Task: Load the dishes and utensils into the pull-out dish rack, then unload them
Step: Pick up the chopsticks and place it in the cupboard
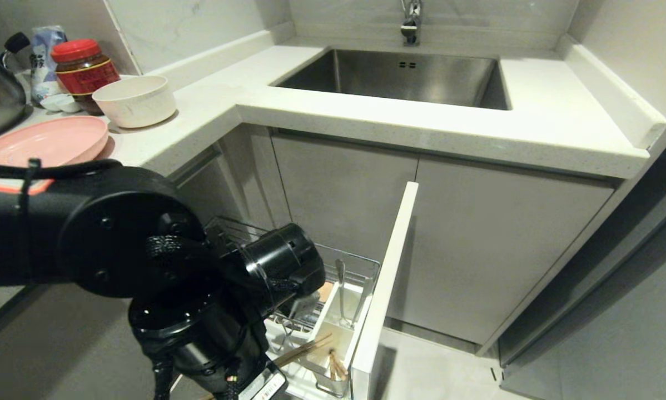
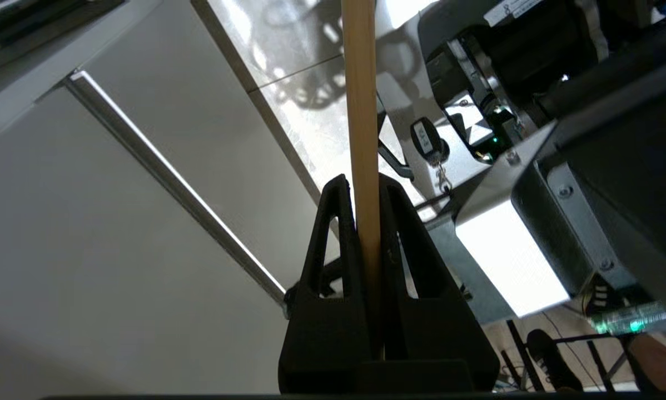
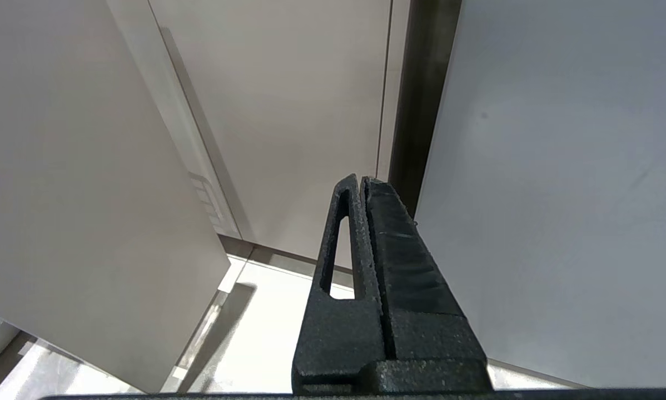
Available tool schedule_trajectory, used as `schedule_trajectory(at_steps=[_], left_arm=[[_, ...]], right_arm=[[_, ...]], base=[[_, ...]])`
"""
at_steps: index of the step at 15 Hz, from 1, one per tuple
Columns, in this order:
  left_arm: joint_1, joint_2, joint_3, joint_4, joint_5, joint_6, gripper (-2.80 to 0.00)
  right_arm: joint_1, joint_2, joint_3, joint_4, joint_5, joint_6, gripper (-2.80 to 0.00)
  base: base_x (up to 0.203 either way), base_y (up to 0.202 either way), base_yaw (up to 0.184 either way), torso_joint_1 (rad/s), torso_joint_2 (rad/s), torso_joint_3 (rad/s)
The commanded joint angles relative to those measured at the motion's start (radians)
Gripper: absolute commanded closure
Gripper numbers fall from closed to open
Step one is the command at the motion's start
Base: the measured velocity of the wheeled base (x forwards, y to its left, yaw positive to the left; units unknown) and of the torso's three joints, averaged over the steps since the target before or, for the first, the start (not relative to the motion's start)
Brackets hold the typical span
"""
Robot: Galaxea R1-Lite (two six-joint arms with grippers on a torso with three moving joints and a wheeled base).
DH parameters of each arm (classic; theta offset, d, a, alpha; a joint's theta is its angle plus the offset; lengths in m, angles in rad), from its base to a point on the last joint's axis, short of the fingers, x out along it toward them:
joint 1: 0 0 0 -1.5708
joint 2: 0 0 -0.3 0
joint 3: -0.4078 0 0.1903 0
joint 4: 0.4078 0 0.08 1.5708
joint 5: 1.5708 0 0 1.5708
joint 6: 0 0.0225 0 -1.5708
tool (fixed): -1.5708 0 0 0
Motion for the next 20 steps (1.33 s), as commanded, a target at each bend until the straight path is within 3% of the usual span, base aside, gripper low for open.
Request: schedule_trajectory(at_steps=[1,10,20], left_arm=[[0.014,0.07,-0.002,-0.005,0.0,-0.002,0.0],[0.05,0.194,-0.029,-0.076,-0.093,0.002,0.0],[0.074,0.258,-0.062,-0.084,-0.138,0.003,0.0]], right_arm=[[0.0,0.001,0.026,-0.001,0.0,0.0,0.0],[0.0,0.001,0.026,-0.001,0.0,0.0,0.0],[0.0,0.001,0.026,-0.001,0.0,0.0,0.0]], base=[[0.0,0.0,0.0,0.0,0.0,0.0],[0.0,0.0,0.0,0.0,0.0,0.0],[0.0,0.0,0.0,0.0,0.0,0.0]])
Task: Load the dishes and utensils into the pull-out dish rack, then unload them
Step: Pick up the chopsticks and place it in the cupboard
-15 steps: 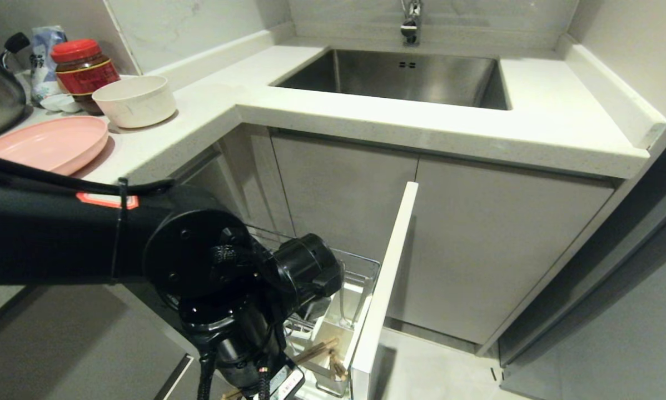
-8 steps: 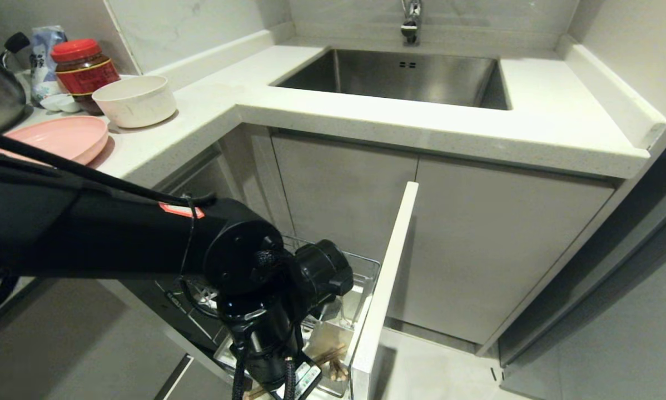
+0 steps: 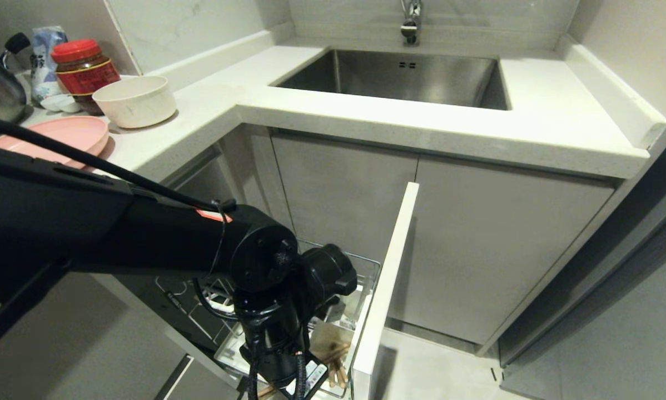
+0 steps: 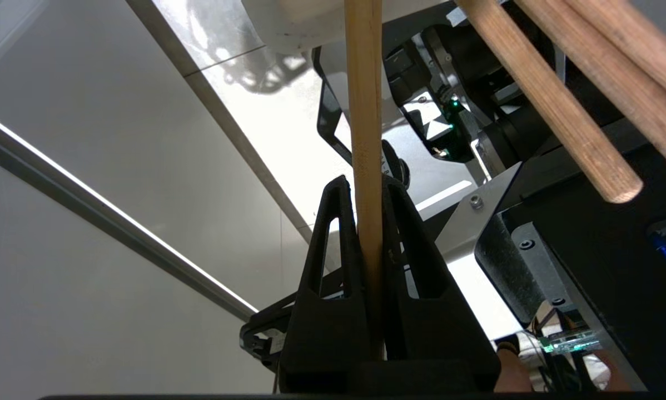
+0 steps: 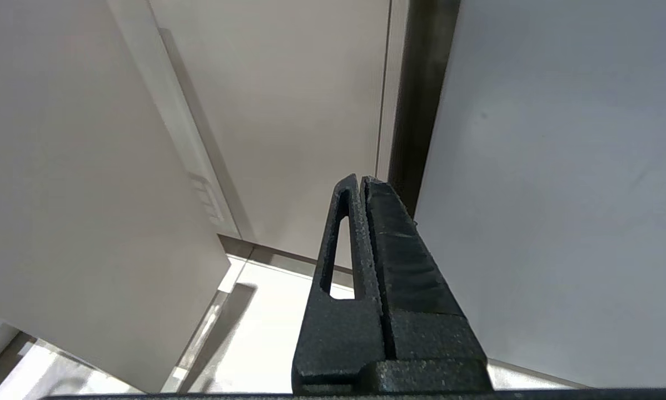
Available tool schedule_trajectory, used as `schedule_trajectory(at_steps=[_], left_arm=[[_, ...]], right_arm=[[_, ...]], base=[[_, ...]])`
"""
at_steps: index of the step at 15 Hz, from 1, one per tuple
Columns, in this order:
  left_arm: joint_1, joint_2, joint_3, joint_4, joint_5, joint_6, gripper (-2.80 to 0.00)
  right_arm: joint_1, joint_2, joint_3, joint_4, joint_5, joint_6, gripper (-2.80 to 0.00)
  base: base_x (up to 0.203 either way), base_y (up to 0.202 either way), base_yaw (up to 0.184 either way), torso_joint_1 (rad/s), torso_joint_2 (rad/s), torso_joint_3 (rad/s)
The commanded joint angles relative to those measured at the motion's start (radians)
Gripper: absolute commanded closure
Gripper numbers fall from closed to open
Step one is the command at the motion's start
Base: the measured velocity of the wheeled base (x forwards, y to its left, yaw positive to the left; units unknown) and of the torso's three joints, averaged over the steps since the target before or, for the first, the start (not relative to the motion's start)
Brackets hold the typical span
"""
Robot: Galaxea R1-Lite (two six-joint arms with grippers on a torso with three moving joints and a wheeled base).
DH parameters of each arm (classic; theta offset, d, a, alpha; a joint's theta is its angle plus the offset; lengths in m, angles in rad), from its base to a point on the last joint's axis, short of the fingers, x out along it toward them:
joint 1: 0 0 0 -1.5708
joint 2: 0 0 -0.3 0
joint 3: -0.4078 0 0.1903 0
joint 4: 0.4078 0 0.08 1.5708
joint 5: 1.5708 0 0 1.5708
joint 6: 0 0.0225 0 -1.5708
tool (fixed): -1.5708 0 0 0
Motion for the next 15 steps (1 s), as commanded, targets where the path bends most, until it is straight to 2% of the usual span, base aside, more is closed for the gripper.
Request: schedule_trajectory(at_steps=[1,7,8,15], left_arm=[[0.002,0.01,-0.004,0.007,0.001,-0.001,0.0],[0.02,0.002,-0.008,0.013,0.001,-0.001,0.0],[0.02,0.001,-0.011,0.013,0.001,0.0,-2.8],[0.024,-0.031,-0.036,0.012,-0.002,-0.008,-2.8]], right_arm=[[0.0,0.001,0.026,-0.001,0.0,0.0,0.0],[0.0,0.001,0.026,-0.001,0.0,0.0,0.0],[0.0,0.001,0.026,-0.001,0.0,0.0,0.0],[0.0,0.001,0.026,-0.001,0.0,0.0,0.0]], base=[[0.0,0.0,0.0,0.0,0.0,0.0],[0.0,0.0,0.0,0.0,0.0,0.0],[0.0,0.0,0.0,0.0,0.0,0.0],[0.0,0.0,0.0,0.0,0.0,0.0]])
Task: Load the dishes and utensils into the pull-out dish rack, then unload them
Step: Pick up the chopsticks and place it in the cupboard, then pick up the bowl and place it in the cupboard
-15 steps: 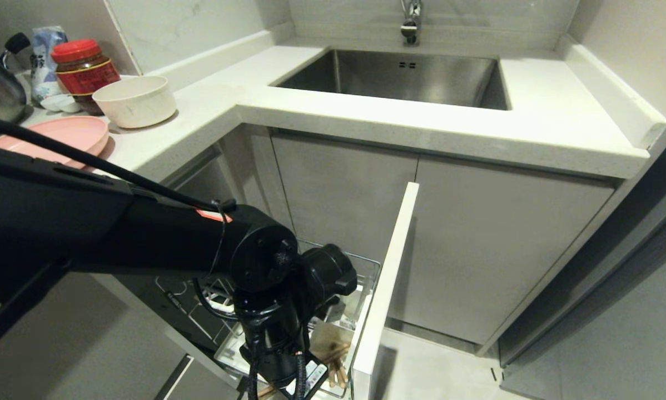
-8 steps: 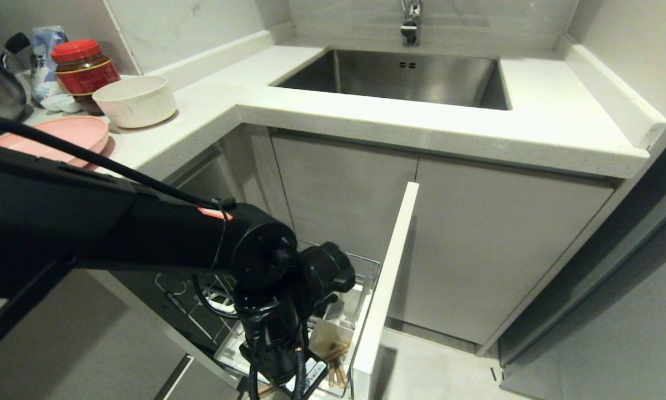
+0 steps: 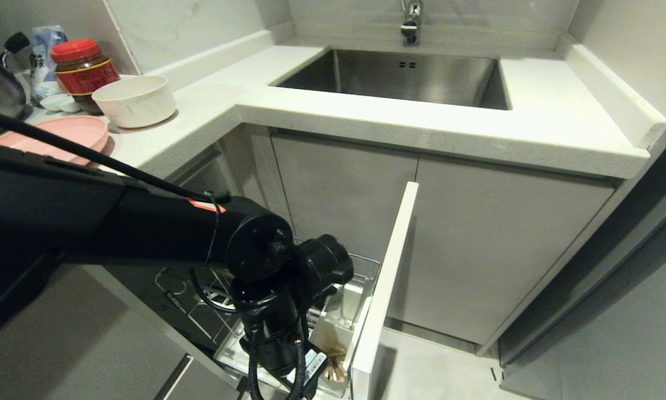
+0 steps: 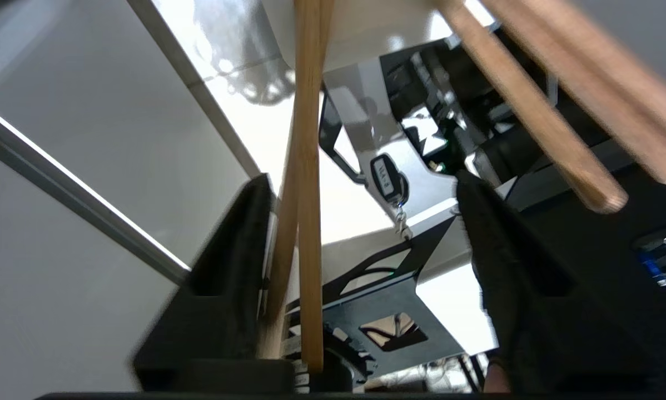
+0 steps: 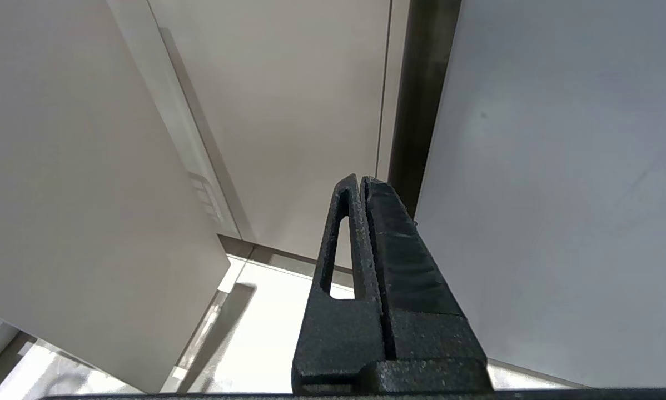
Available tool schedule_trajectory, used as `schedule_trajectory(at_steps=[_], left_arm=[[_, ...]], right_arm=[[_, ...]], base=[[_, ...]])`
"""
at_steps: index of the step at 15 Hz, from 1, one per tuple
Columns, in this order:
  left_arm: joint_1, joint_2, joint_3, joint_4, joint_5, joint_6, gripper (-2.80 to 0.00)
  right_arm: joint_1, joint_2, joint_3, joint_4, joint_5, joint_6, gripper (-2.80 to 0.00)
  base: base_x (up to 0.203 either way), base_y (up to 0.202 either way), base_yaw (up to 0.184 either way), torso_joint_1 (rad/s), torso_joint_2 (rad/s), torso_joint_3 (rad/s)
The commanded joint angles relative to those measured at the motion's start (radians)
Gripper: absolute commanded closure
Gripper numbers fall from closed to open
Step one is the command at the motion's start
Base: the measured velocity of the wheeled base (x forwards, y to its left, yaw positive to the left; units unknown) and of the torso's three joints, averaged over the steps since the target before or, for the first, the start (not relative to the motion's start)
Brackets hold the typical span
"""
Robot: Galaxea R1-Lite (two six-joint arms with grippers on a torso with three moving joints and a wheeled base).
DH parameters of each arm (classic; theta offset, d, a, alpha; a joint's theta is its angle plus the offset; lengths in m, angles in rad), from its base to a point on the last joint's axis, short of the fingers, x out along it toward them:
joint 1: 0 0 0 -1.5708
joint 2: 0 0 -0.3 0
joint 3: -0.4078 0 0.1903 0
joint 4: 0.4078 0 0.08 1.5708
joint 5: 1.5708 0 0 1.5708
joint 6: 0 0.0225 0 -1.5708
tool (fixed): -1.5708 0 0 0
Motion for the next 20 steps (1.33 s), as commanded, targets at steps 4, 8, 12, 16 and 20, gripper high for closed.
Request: schedule_trajectory(at_steps=[4,8,12,16,20], left_arm=[[0.014,-0.118,-0.013,0.004,0.001,-0.013,-2.8],[0.061,-0.277,-0.022,-0.009,0.006,-0.019,0.0],[0.147,-0.449,-0.053,-0.058,0.028,-0.021,0.0],[0.211,-0.534,-0.118,-0.156,0.129,-0.123,0.0],[0.244,-0.561,-0.121,-0.39,0.417,-0.198,0.0]], right_arm=[[0.0,0.001,0.026,-0.001,0.0,0.0,0.0],[0.0,0.001,0.026,-0.001,0.0,0.0,0.0],[0.0,0.001,0.026,-0.001,0.0,0.0,0.0],[0.0,0.001,0.026,-0.001,0.0,0.0,0.0],[0.0,0.001,0.026,-0.001,0.0,0.0,0.0]], base=[[0.0,0.0,0.0,0.0,0.0,0.0],[0.0,0.0,0.0,0.0,0.0,0.0],[0.0,0.0,0.0,0.0,0.0,0.0],[0.0,0.0,0.0,0.0,0.0,0.0],[0.0,0.0,0.0,0.0,0.0,0.0]])
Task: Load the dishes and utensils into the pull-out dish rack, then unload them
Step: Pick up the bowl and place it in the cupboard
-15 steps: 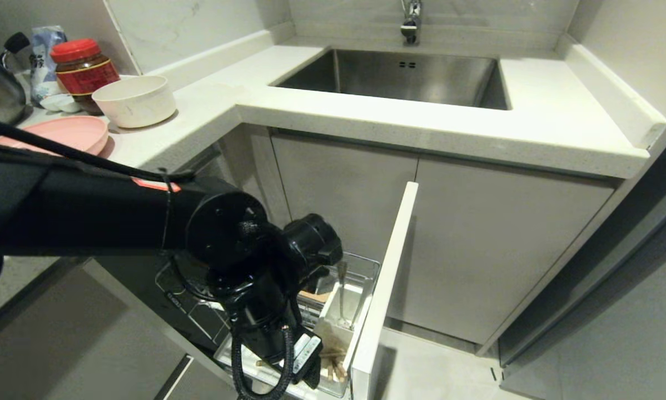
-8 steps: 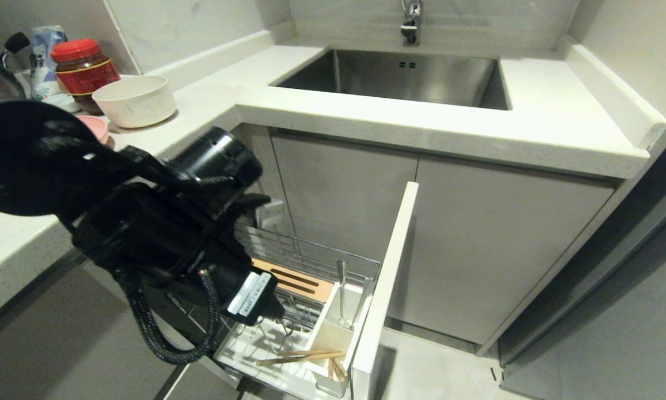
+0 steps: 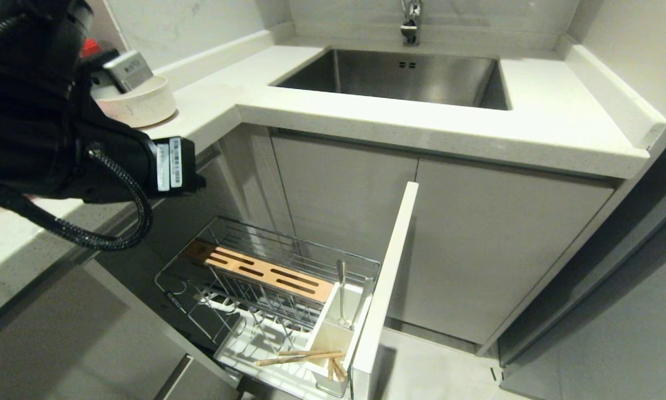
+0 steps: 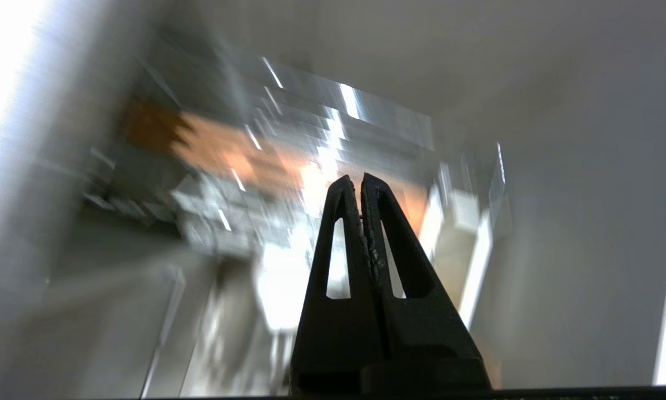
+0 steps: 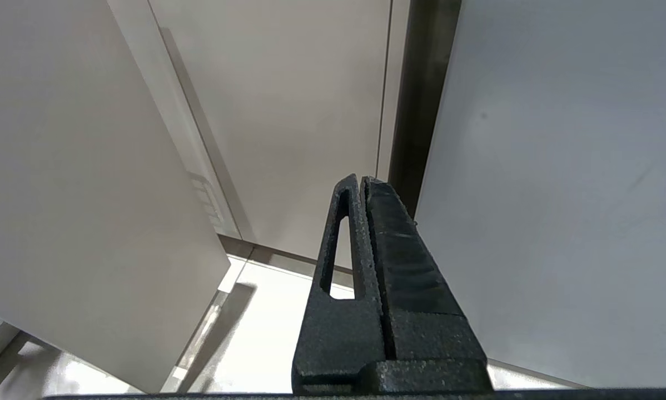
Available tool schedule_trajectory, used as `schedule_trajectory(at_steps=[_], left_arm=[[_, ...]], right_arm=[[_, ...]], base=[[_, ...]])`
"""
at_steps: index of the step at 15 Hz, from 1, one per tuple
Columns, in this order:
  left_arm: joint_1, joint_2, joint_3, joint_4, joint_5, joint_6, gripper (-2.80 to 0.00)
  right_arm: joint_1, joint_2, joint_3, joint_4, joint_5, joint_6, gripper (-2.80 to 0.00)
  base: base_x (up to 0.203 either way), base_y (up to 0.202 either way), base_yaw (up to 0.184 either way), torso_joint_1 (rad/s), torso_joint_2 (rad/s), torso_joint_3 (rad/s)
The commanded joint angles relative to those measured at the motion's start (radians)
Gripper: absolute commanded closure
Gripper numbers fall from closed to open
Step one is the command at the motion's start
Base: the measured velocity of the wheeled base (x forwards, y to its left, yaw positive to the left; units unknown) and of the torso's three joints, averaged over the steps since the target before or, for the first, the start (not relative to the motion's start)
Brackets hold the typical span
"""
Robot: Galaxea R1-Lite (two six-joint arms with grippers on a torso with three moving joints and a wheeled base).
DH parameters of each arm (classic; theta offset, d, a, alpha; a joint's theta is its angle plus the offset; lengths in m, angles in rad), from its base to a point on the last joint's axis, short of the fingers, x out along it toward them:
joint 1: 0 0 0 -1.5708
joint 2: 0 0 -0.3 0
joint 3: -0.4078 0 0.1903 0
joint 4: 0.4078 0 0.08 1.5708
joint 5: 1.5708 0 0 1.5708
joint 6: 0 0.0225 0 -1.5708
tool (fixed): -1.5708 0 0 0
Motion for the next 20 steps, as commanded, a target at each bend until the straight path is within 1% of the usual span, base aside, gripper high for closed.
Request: schedule_trajectory(at_steps=[1,2,4,7,8,10,12,13,14,16,18,20], left_arm=[[0.032,-0.042,-0.017,-0.121,0.127,-0.032,0.0],[0.053,-0.053,-0.026,-0.163,0.138,-0.041,0.0],[0.11,-0.063,-0.044,-0.2,0.144,-0.041,0.0],[0.225,-0.047,-0.172,-0.201,0.137,-0.025,0.0],[0.263,-0.025,-0.229,-0.201,0.125,-0.007,0.0],[0.31,0.035,-0.329,-0.2,0.087,0.044,0.0],[0.321,0.101,-0.383,-0.192,0.06,0.116,0.0],[0.322,0.134,-0.392,-0.186,0.054,0.163,-2.31],[0.323,0.171,-0.399,-0.182,0.052,0.206,-2.8],[0.325,0.223,-0.421,-0.18,0.051,0.286,-2.8],[0.329,0.271,-0.425,-0.189,0.055,0.389,-2.8],[0.339,0.291,-0.427,-0.213,0.052,0.425,-2.8]], right_arm=[[0.0,0.001,0.026,-0.001,0.0,0.0,0.0],[0.0,0.001,0.026,-0.001,0.0,0.0,0.0],[0.0,0.001,0.026,-0.001,0.0,0.0,0.0],[0.0,0.001,0.026,-0.001,0.0,0.0,0.0],[0.0,0.001,0.026,-0.001,0.0,0.0,0.0],[0.0,0.001,0.026,-0.001,0.0,0.0,0.0],[0.0,0.001,0.026,-0.001,0.0,0.0,0.0],[0.0,0.001,0.026,-0.001,0.0,0.0,0.0],[0.0,0.001,0.026,-0.001,0.0,0.0,0.0],[0.0,0.001,0.026,-0.001,0.0,0.0,0.0],[0.0,0.001,0.026,-0.001,0.0,0.0,0.0],[0.0,0.001,0.026,-0.001,0.0,0.0,0.0]], base=[[0.0,0.0,0.0,0.0,0.0,0.0],[0.0,0.0,0.0,0.0,0.0,0.0],[0.0,0.0,0.0,0.0,0.0,0.0],[0.0,0.0,0.0,0.0,0.0,0.0],[0.0,0.0,0.0,0.0,0.0,0.0],[0.0,0.0,0.0,0.0,0.0,0.0],[0.0,0.0,0.0,0.0,0.0,0.0],[0.0,0.0,0.0,0.0,0.0,0.0],[0.0,0.0,0.0,0.0,0.0,0.0],[0.0,0.0,0.0,0.0,0.0,0.0],[0.0,0.0,0.0,0.0,0.0,0.0],[0.0,0.0,0.0,0.0,0.0,0.0]])
